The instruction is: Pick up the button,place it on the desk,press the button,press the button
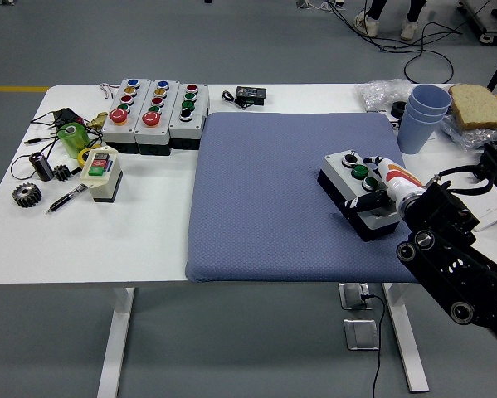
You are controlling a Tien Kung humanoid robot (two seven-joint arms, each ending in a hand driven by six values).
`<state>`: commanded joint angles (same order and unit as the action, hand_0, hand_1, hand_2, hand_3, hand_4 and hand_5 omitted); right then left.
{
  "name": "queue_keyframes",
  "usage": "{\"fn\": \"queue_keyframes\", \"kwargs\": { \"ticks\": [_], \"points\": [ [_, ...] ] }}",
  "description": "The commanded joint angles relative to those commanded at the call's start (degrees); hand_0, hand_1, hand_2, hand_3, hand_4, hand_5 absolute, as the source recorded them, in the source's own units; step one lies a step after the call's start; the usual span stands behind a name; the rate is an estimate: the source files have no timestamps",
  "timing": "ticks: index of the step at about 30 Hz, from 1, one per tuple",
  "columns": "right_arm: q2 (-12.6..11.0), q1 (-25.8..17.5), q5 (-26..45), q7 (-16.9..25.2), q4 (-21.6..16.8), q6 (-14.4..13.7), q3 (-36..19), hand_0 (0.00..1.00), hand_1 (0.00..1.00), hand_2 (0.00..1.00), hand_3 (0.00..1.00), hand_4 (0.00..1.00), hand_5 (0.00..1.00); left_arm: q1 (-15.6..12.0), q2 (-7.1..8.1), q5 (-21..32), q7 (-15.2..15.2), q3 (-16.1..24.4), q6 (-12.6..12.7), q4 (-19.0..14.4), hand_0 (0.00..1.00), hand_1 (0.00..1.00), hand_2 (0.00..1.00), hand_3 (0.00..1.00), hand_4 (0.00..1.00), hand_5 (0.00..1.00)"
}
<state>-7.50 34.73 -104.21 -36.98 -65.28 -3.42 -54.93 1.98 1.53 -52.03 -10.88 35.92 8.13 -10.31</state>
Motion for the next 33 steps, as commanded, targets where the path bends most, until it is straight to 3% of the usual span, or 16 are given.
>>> {"fn": "queue_keyframes", "kwargs": {
  "ticks": [3,4,9,10,15,16,21,22,27,28,33],
  "points": [
    [-0.06,0.12,-0.94,0.00,0.47,0.54,0.16,0.666,0.524,0.661,0.829,0.998,0.183,-0.19,0.03,-0.45,-0.07,0.31,-0.03,0.00,0.647,0.705,0.736,0.649,0.399,0.739],
    [-0.08,0.15,-1.08,0.00,0.52,0.63,0.21,0.526,0.467,0.629,0.808,0.998,0.179,-0.21,0.02,-0.56,-0.09,0.41,-0.03,0.00,0.647,0.707,0.736,0.649,0.396,0.738],
    [-0.07,0.09,-2.12,0.00,0.69,-0.04,0.40,0.526,0.467,0.629,0.808,0.998,0.179,-0.44,0.00,-1.24,-0.19,0.95,-0.05,0.00,0.647,0.707,0.736,0.649,0.396,0.738],
    [-0.05,0.03,-2.21,0.00,0.70,-0.15,0.45,0.423,0.438,0.622,0.817,0.990,0.178,-0.50,0.00,-1.44,-0.22,1.07,-0.06,0.00,0.647,0.706,0.736,0.650,0.397,0.737],
    [0.02,-0.10,-2.34,0.00,0.84,0.08,0.50,0.423,0.438,0.622,0.817,0.990,0.178,-0.59,0.03,-1.55,-0.23,0.99,-0.09,0.00,0.647,0.706,0.736,0.650,0.397,0.737],
    [0.04,-0.10,-2.92,0.00,0.88,0.26,0.41,0.302,0.391,0.614,0.804,0.986,0.177,-0.58,0.05,-1.45,-0.21,0.88,-0.10,0.00,0.647,0.706,0.736,0.649,0.396,0.740],
    [-0.05,0.22,-3.81,0.00,1.00,0.76,0.18,0.302,0.391,0.614,0.804,0.986,0.177,-0.42,0.09,-1.31,-0.15,0.83,-0.07,0.00,0.647,0.706,0.736,0.649,0.396,0.740],
    [-0.11,0.32,-3.98,0.00,1.02,0.96,0.20,0.169,0.303,0.527,0.692,0.961,0.168,-0.38,0.11,-1.35,-0.15,0.90,-0.07,0.00,0.647,0.706,0.735,0.649,0.396,0.741],
    [-0.44,1.00,-4.88,0.00,1.23,2.80,0.42,0.169,0.303,0.527,0.692,0.961,0.168,-0.22,0.11,-1.61,-0.21,1.26,-0.08,0.00,0.647,0.706,0.735,0.649,0.396,0.741],
    [-0.52,1.15,-4.97,0.00,1.36,3.06,0.54,0.090,0.229,0.451,0.587,0.907,0.131,-0.21,0.11,-1.63,-0.22,1.33,-0.08,0.00,0.647,0.705,0.735,0.649,0.396,0.742],
    [-0.64,1.48,-5.38,0.00,1.76,3.05,1.03,0.090,0.229,0.451,0.587,0.907,0.131,-0.17,0.10,-1.72,-0.23,1.40,-0.09,0.00,0.647,0.705,0.735,0.649,0.396,0.742]
  ]
}}
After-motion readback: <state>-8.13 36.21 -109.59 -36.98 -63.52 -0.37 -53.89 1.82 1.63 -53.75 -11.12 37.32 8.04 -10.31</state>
